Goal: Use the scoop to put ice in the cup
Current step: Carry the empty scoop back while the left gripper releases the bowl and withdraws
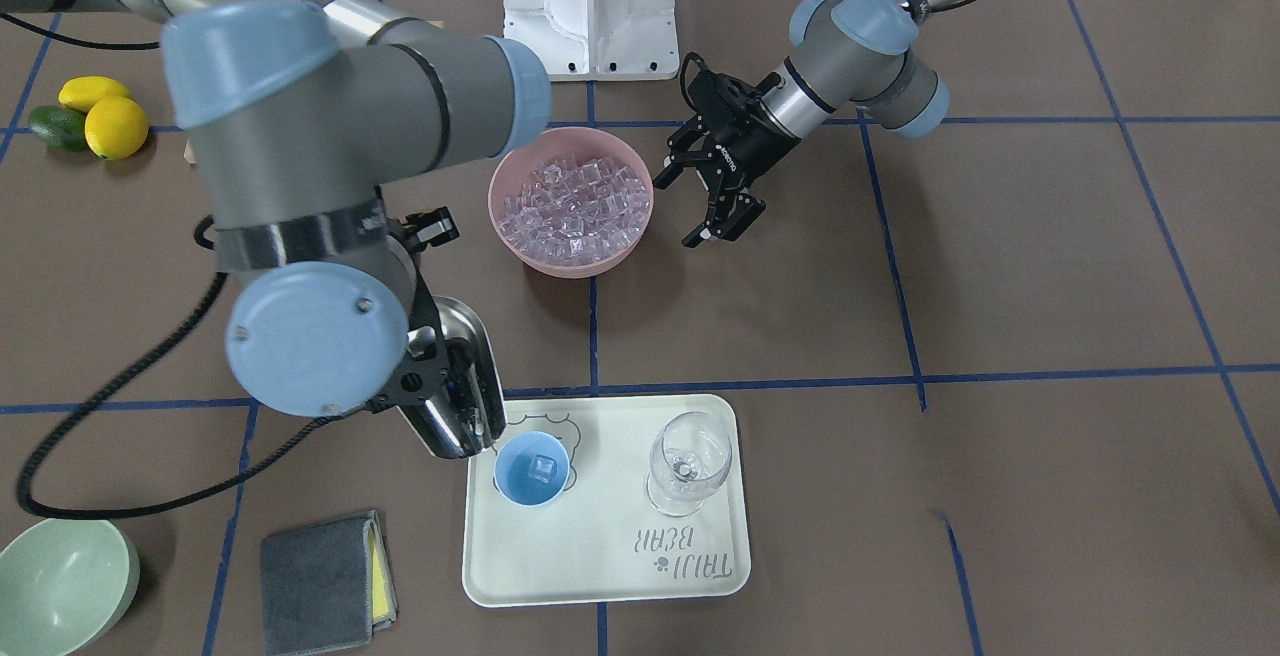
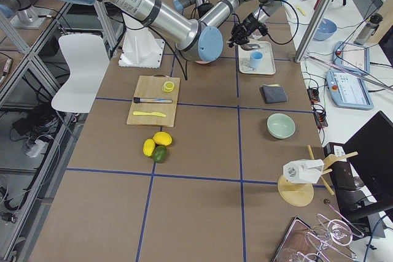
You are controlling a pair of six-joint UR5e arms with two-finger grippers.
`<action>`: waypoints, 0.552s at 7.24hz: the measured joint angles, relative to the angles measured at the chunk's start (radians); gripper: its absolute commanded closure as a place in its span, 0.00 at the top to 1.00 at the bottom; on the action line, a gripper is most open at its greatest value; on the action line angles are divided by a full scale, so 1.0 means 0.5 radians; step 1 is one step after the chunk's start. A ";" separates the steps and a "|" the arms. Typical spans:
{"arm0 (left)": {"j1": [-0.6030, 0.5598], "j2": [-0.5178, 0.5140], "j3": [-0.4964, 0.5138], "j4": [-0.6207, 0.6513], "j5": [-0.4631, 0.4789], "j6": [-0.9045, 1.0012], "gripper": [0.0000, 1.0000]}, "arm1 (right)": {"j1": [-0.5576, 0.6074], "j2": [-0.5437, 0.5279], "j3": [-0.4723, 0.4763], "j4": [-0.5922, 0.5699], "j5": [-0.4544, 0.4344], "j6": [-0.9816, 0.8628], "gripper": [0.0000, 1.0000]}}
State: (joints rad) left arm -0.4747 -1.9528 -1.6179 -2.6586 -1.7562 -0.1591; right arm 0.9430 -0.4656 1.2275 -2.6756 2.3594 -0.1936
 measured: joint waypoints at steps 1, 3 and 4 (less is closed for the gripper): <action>0.000 0.003 0.001 0.003 -0.001 -0.001 0.99 | 0.037 -0.128 0.202 -0.014 0.008 0.006 0.00; 0.001 0.030 -0.015 0.006 -0.006 -0.001 0.99 | 0.111 -0.427 0.637 -0.019 0.003 0.010 0.00; 0.001 0.089 -0.051 0.006 -0.011 -0.001 0.99 | 0.151 -0.588 0.846 -0.011 0.002 0.017 0.00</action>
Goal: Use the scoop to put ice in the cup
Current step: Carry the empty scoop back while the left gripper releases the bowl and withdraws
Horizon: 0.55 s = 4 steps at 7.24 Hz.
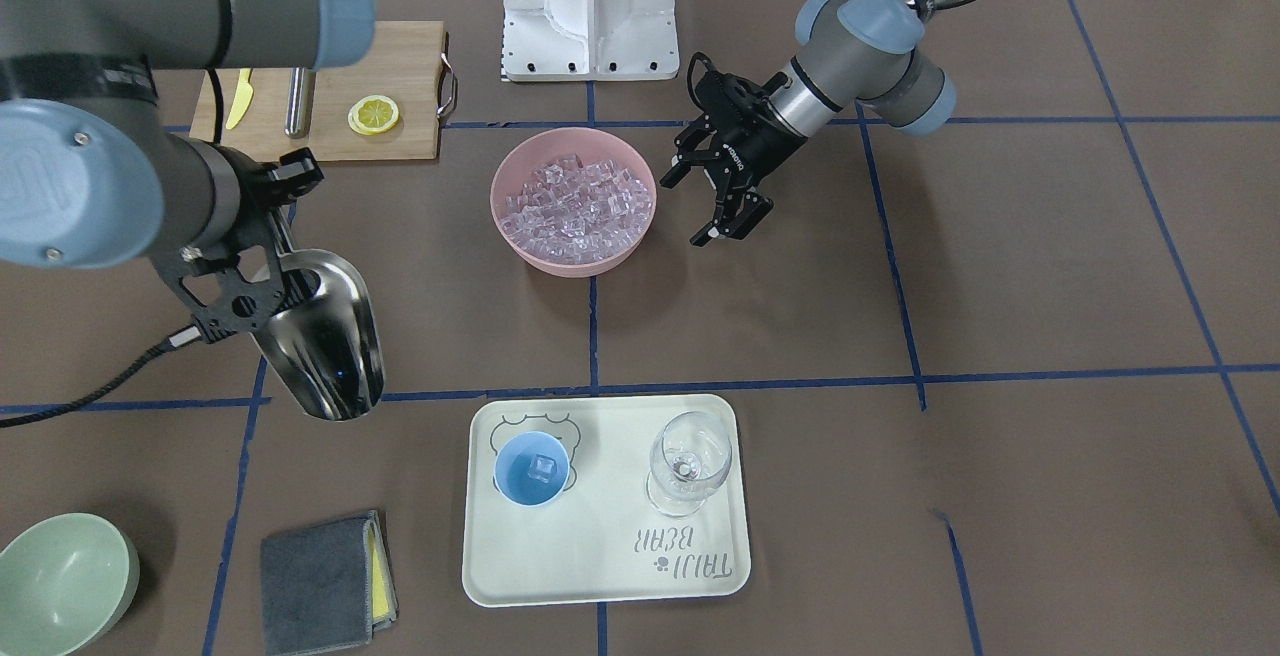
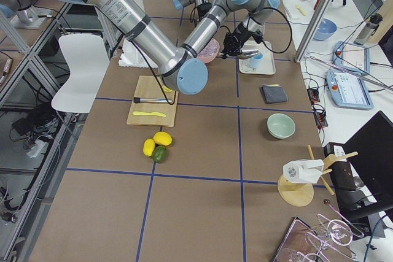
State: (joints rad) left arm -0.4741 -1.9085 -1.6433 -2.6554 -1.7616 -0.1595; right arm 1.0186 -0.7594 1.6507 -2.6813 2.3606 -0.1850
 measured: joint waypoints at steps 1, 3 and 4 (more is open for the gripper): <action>0.000 0.062 -0.035 0.000 -0.008 0.001 0.99 | 0.055 -0.122 0.141 0.006 0.000 0.025 0.00; -0.004 0.150 -0.054 0.000 -0.069 0.003 0.99 | 0.184 -0.347 0.251 0.164 0.002 0.096 0.00; -0.008 0.193 -0.063 -0.001 -0.117 0.002 0.99 | 0.242 -0.488 0.280 0.309 0.001 0.148 0.00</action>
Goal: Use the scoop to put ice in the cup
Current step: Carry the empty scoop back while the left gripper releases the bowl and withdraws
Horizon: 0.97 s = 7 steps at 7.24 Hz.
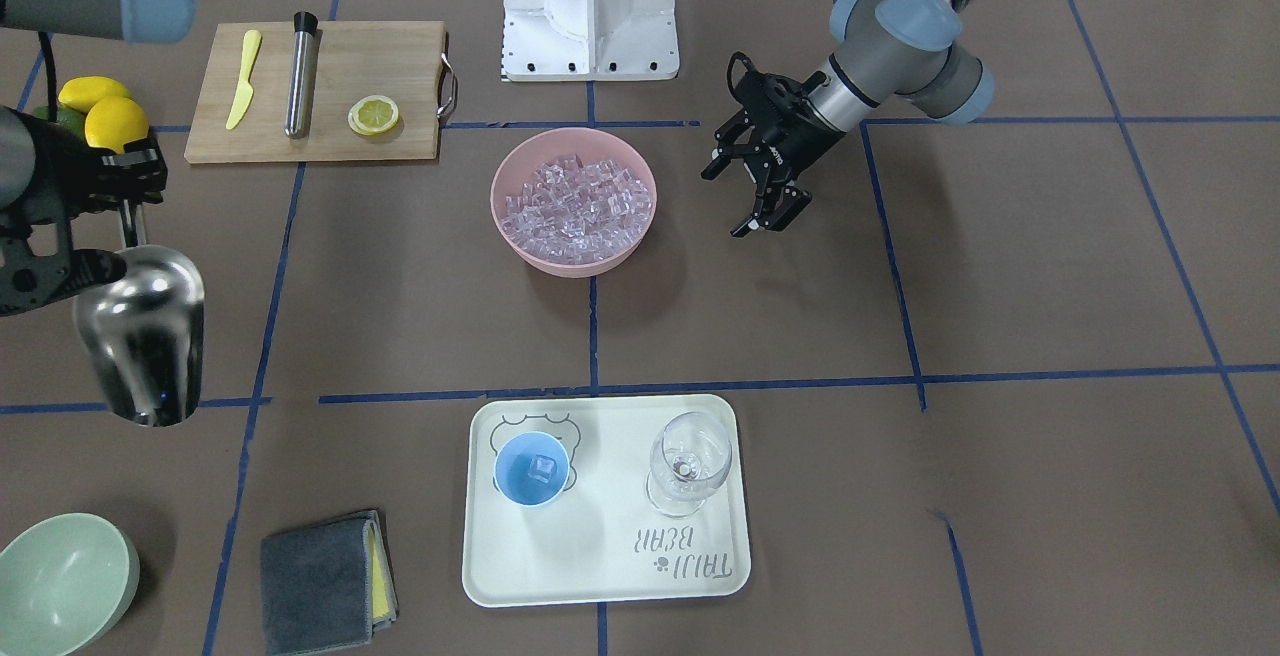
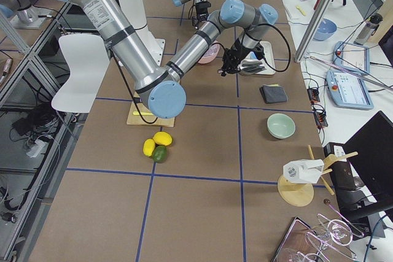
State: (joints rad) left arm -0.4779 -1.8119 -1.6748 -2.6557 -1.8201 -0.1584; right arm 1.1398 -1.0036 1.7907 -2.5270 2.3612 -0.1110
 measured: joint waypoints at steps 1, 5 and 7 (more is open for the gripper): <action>-0.003 0.037 -0.005 -0.001 -0.030 -0.001 0.99 | 0.035 -0.141 0.039 0.132 0.000 0.064 0.00; -0.173 0.188 -0.028 -0.002 -0.108 -0.049 0.98 | -0.050 -0.693 0.185 1.042 -0.009 0.914 0.00; -0.328 0.256 -0.029 -0.002 -0.140 -0.108 1.00 | -0.298 -0.879 0.201 1.650 -0.113 1.607 0.00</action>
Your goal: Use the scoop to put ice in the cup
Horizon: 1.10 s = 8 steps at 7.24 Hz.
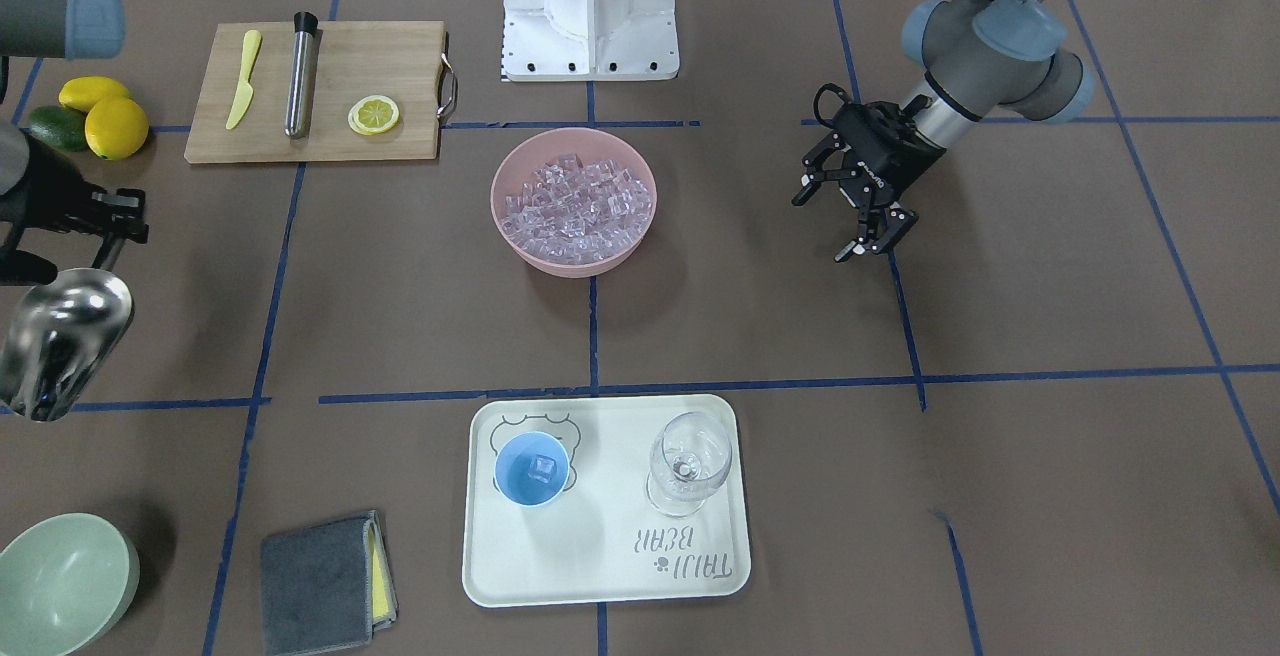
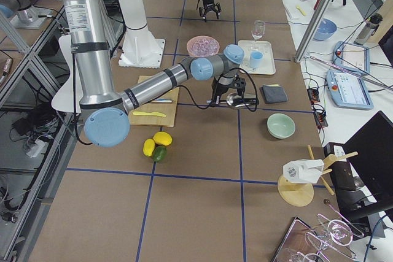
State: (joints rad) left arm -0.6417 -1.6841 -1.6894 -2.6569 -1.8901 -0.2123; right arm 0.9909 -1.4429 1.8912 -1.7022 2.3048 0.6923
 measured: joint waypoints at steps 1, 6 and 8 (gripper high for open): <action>-0.083 0.018 0.002 0.000 -0.040 -0.017 1.00 | -0.128 -0.036 0.001 0.130 -0.007 0.180 0.00; -0.332 0.127 0.008 0.013 -0.189 -0.023 1.00 | -0.468 -0.100 -0.061 0.196 0.082 0.282 0.00; -0.355 0.146 0.001 0.015 -0.201 -0.024 1.00 | -0.513 -0.092 -0.108 0.198 0.084 0.270 0.00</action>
State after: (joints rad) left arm -0.8192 -1.6114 -1.6891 -2.6493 -1.9903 -0.2242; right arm 0.7344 -1.4889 1.8374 -1.6032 2.3467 0.8273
